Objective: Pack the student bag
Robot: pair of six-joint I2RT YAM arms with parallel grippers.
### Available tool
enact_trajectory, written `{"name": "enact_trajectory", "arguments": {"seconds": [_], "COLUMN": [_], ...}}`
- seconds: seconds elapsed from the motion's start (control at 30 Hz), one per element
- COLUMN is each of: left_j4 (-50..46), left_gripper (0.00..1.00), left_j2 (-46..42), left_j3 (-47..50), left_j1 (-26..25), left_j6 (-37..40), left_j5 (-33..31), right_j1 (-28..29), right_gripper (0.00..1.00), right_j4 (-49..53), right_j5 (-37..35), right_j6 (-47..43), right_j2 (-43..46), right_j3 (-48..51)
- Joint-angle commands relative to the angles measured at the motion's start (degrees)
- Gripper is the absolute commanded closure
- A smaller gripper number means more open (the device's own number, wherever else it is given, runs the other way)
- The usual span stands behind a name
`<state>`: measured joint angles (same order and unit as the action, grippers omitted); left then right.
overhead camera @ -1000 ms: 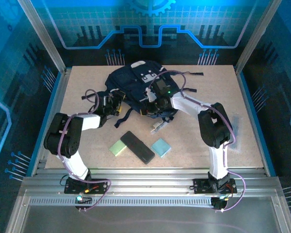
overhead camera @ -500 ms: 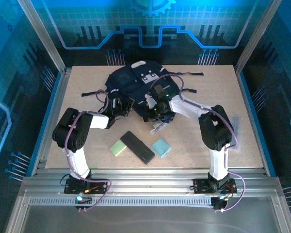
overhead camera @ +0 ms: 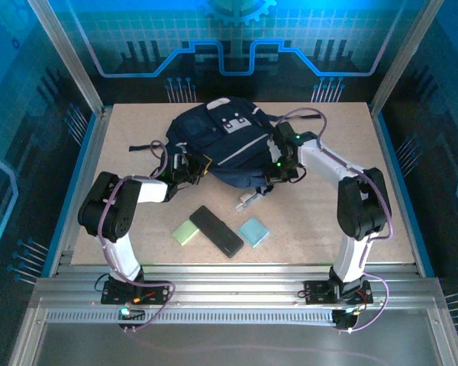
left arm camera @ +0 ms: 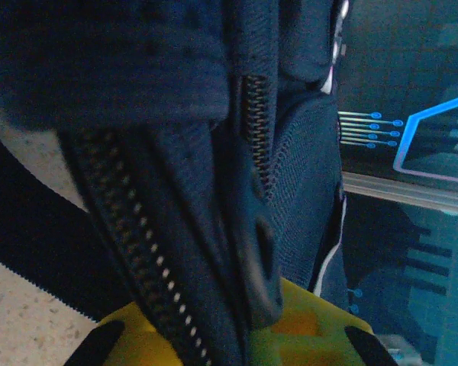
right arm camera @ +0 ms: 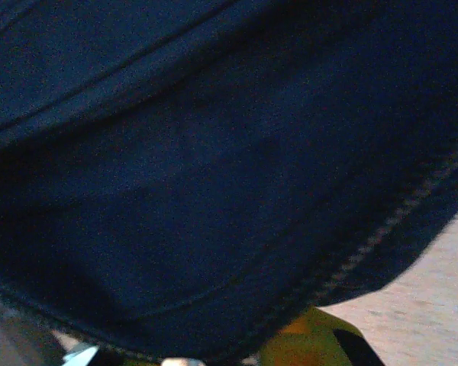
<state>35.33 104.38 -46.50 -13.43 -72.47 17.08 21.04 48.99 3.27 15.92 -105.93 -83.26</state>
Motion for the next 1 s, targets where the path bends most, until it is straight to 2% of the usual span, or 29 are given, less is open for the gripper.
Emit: {"name": "enact_trajectory", "arguments": {"seconds": [0.0,0.1,0.27,0.33,0.4,0.43,0.57,0.63,0.73,0.97], "left_j4": [-4.1,-5.7,-8.5,-10.6,-12.3,-12.8,-13.2,-14.7,-17.7,-8.2], "left_gripper": [1.0,1.0,1.0,0.99,0.92,0.83,0.32,0.02,0.01,0.01], "left_j2": [-2.5,-0.9,5.4,7.7,9.4,10.1,12.2,11.7,8.2,-3.2], "left_j3": [0.4,-2.4,-12.0,-16.8,-20.8,-22.6,-27.2,-28.0,-25.6,-4.9], "left_j1": [4.9,5.1,5.5,5.6,5.6,5.6,5.4,5.5,5.8,10.1], "left_j6": [4.6,6.2,9.2,10.2,10.9,10.8,9.6,10.2,13.1,7.1], "left_j5": [-3.1,-1.0,2.6,3.8,4.8,5.4,8.0,8.6,7.1,6.0], "right_j1": [-4.0,-3.5,-1.1,0.5,2.7,4.1,8.6,10.5,12.9,14.1], "right_gripper": [1.0,1.0,1.0,1.0,1.0,1.0,1.0,1.0,1.0,1.0], "right_j4": [7.2,5.1,-0.7,-3.1,-4.7,-5.6,-10.0,-11.8,-14.2,-18.6], "right_j5": [-18.3,-9.6,15.4,20.7,24.0,24.6,30.4,31.9,32.0,29.9], "right_j6": [-1.7,-3.0,-3.6,-2.4,-1.5,-0.9,2.0,3.8,5.6,10.1], "right_j2": [2.0,2.8,5.2,5.7,5.7,5.6,2.4,-0.4,-5.0,-13.0], "right_j3": [-4.7,-4.6,0.0,1.3,1.3,1.1,-2.1,-4.9,-9.9,-17.4]}}
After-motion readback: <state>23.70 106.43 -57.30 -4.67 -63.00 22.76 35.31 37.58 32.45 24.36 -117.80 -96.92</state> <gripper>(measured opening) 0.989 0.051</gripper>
